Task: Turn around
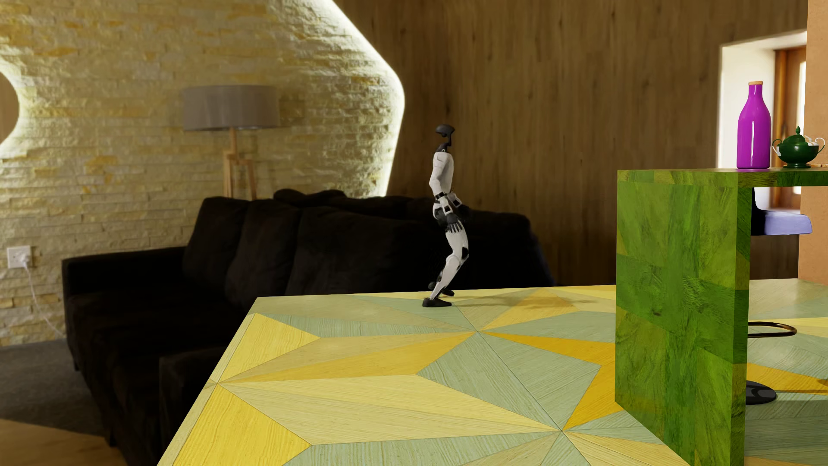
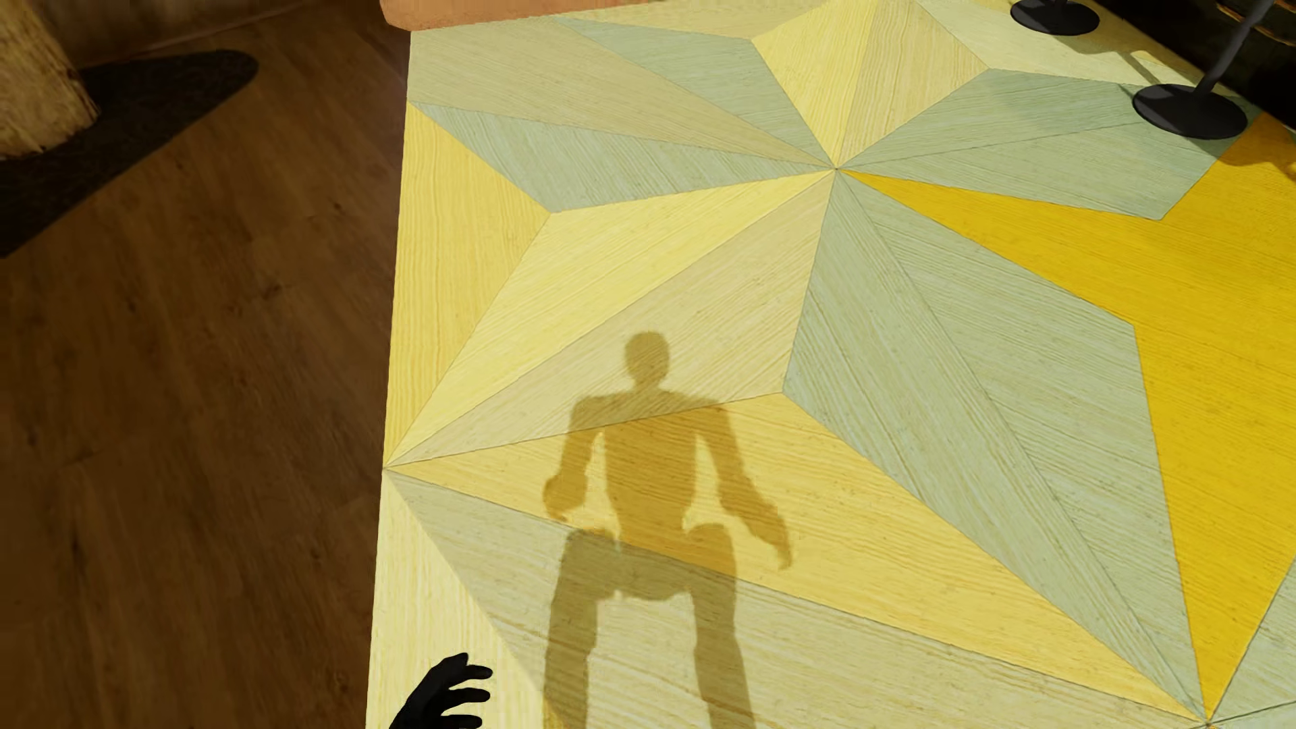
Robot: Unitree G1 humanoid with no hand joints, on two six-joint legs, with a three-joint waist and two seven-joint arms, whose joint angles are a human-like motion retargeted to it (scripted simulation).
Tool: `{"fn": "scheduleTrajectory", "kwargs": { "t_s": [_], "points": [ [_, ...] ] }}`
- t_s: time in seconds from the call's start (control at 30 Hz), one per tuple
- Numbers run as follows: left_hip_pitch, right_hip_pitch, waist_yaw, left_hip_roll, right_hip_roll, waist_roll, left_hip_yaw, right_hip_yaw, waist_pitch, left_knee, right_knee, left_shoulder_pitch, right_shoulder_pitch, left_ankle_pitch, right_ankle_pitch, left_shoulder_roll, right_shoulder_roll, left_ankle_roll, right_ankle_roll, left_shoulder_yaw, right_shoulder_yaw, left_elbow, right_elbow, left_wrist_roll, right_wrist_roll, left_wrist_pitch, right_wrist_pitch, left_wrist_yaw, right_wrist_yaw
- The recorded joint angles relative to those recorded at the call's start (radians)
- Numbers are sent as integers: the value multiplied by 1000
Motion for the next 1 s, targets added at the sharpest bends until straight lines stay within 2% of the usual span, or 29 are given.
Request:
{"fn": "scheduleTrajectory", "kwargs": {
  "t_s": [0.03,0.07,0.1,0.17,0.2,0.23,0.27,0.3,0.33,0.37,0.4,0.43,0.5,0.53,0.57,0.6,0.63,0.67,0.7,0.73,0.77,0.8,0.87,0.9,0.93,0.97,1.0],
  "points": [
    [2,-1,3,-7,19,28,3,10,-3,-135,7,33,-31,-134,1,18,27,26,6,40,36,2,-48,22,-17,4,39,-32,-8],
    [28,-9,21,-7,19,49,-14,2,-24,-254,13,57,-50,-126,-20,41,55,-154,10,24,64,42,-54,35,-34,3,55,-46,-12],
    [55,-13,5,2,19,54,-7,4,-28,-274,41,51,-47,-106,-13,44,69,-255,15,10,64,79,-57,32,-39,5,62,-47,-4],
    [114,-58,-12,16,-51,19,63,-90,-23,-309,115,23,-35,-120,34,40,67,-250,58,-18,4,42,-92,18,-26,5,84,-17,43],
    [135,-66,-33,31,-62,-4,89,-113,-22,-310,95,-16,-18,-132,22,37,49,-254,79,-29,-9,42,-72,6,-15,-9,65,8,73],
    [132,-48,-37,41,-52,-21,90,-102,-19,-270,56,-62,6,-133,-10,-4,17,-255,77,-36,-8,33,-37,-5,-4,-23,40,35,90],
    [91,-31,-32,39,-36,-39,72,-80,-6,-159,37,-83,0,-69,-1,-32,9,-192,-8,-73,-11,12,10,-11,1,-42,27,55,86],
    [41,-15,-34,23,-21,-35,36,-54,-8,-80,4,-57,-7,-3,14,-42,-2,-62,10,-58,-13,22,18,-6,0,-69,11,44,65],
    [16,-4,-30,13,-8,-30,14,-25,-11,-95,-19,-25,-14,-27,23,-13,0,14,14,-50,-4,18,0,5,-6,-86,2,16,36],
    [15,4,-36,14,12,-15,8,4,-17,-238,-37,11,-21,-162,22,13,14,83,17,19,41,15,-26,20,-14,-95,-2,-22,2],
    [62,-15,-19,23,14,-7,-2,5,-11,-290,21,29,-29,-86,29,39,42,-184,30,25,52,53,-53,27,-22,-101,16,-40,-24],
    [84,-53,-29,27,-8,-16,10,-24,-12,-309,97,35,-32,-84,59,64,69,-266,51,26,50,61,-74,28,-26,-91,38,-48,-34],
    [127,-79,-30,42,-81,-43,80,-103,-34,-342,64,35,-40,-98,64,42,80,-262,110,-1,31,49,-83,4,-28,-52,75,-20,0],
    [148,-83,-46,50,-104,-55,106,-122,-29,-333,44,-6,-34,-117,41,19,68,-264,135,-21,2,46,-82,-12,-29,-29,67,6,31],
    [159,-81,-59,62,-94,-55,113,-111,-23,-317,57,-50,-27,-143,29,-5,39,-267,123,-48,-18,6,-52,-32,-29,-8,43,36,60],
    [162,-73,-67,71,-76,-64,111,-89,-14,-271,64,-73,-10,-142,21,-2,25,-276,65,-78,-21,21,-53,-46,-24,-17,31,62,74],
    [124,-61,-67,81,-60,-70,96,-76,1,-164,66,-90,3,-85,16,-15,22,-276,16,-80,-31,23,-24,-52,-15,-25,9,79,75],
    [61,-56,-57,68,-47,-64,52,-57,-1,-46,53,-67,20,16,20,-32,3,-191,30,-79,-11,-9,-17,-53,-3,-30,-10,83,61],
    [33,-46,-52,46,-26,-42,11,-31,-15,-25,21,-14,9,40,33,-3,5,-89,28,-53,-6,7,-6,-52,8,-40,-18,57,38],
    [30,-33,-44,16,-13,-19,-4,-7,-16,-79,0,34,-11,-48,40,24,2,-20,31,8,5,16,-32,-43,13,-44,-10,26,15],
    [45,-41,-32,9,10,17,-21,13,-22,-247,2,60,-35,-140,34,29,29,-20,34,57,41,30,-54,-24,11,-39,-1,10,-13],
    [84,-50,-25,23,-1,25,-14,-2,-28,-298,26,60,-32,-105,28,34,57,-274,37,22,57,66,-60,-14,12,-28,6,17,-33],
    [119,-70,-17,43,-56,17,50,-79,-32,-317,26,21,-7,-126,30,7,51,-275,39,-20,40,40,-77,-8,20,18,30,27,-25],
    [140,-63,-35,53,-52,1,72,-63,-18,-308,35,-21,-9,-132,22,2,52,-272,36,-36,13,28,-37,-12,21,27,31,30,-12],
    [135,-54,-49,63,-40,-8,77,-45,-5,-261,35,-49,1,-117,18,-16,44,-279,33,-48,-7,8,-24,-13,20,21,39,40,2],
    [108,-39,-59,68,-30,-16,68,-27,7,-181,24,-54,3,-66,20,-23,15,-262,30,-61,-2,0,-14,-12,19,-3,53,47,12],
    [77,-30,-59,50,-17,-17,34,2,4,-115,-3,-50,-3,-3,32,-12,7,-160,30,-54,-9,24,4,-14,12,-34,55,46,11]
  ]
}}
